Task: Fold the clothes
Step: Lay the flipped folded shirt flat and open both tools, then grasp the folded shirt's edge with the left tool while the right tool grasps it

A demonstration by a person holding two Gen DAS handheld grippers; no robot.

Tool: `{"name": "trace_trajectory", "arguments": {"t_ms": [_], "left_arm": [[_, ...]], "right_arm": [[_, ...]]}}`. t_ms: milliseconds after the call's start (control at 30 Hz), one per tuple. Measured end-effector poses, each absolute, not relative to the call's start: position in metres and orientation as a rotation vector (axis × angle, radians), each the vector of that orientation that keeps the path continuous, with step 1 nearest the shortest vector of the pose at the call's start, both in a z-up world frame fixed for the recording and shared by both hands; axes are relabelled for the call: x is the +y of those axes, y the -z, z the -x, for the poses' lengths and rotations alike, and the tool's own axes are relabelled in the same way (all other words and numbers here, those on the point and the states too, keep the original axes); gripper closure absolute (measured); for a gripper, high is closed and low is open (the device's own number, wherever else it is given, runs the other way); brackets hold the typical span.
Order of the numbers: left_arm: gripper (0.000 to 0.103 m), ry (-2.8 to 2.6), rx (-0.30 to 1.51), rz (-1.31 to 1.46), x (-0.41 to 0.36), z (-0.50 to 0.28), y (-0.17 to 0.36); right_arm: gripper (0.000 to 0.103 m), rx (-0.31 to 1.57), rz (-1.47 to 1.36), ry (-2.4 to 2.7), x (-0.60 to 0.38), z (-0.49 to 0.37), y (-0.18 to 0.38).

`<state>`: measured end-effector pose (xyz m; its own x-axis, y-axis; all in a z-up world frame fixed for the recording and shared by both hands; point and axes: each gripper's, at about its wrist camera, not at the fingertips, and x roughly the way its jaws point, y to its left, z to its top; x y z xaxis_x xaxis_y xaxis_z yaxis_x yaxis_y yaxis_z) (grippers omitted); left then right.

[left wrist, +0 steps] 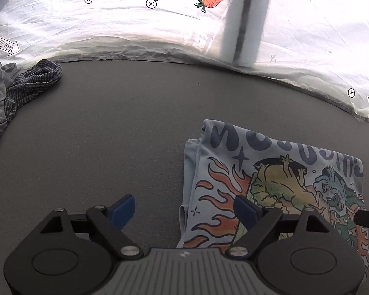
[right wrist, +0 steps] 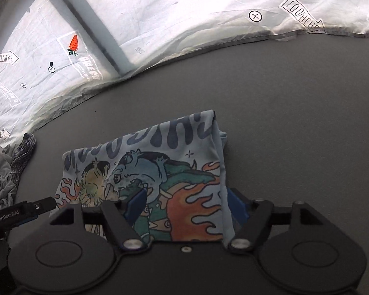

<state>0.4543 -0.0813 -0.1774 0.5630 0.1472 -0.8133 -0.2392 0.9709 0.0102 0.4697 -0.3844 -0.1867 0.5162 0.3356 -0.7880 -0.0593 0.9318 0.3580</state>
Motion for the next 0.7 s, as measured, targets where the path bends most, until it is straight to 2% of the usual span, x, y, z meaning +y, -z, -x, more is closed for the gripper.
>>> {"name": "trace_trajectory", "arguments": {"t_ms": [100,167,233,400,700], "left_arm": [[0.014,-0.192,0.962,0.045,-0.083,-0.458,0.188],[0.01,-0.166,0.966,0.025,-0.083,-0.461,0.194],[0.004,-0.158,0.965,0.0,-0.083,-0.465,0.199],[0.001,-0.125,0.975,0.014,-0.079,-0.478,0.207],[0.0,-0.057,1.016,0.188,-0.057,-0.498,0.224]], "right_arm": [[0.021,1.039,-0.233,-0.243,-0.376,-0.47,0.2],[0.015,1.032,-0.174,-0.238,-0.371,-0.47,0.206],[0.013,1.025,-0.16,-0.237,-0.369,-0.472,0.21],[0.004,1.039,-0.194,-0.242,-0.372,-0.482,0.217],[0.001,1.017,-0.173,-0.264,-0.364,-0.495,0.218]]}}
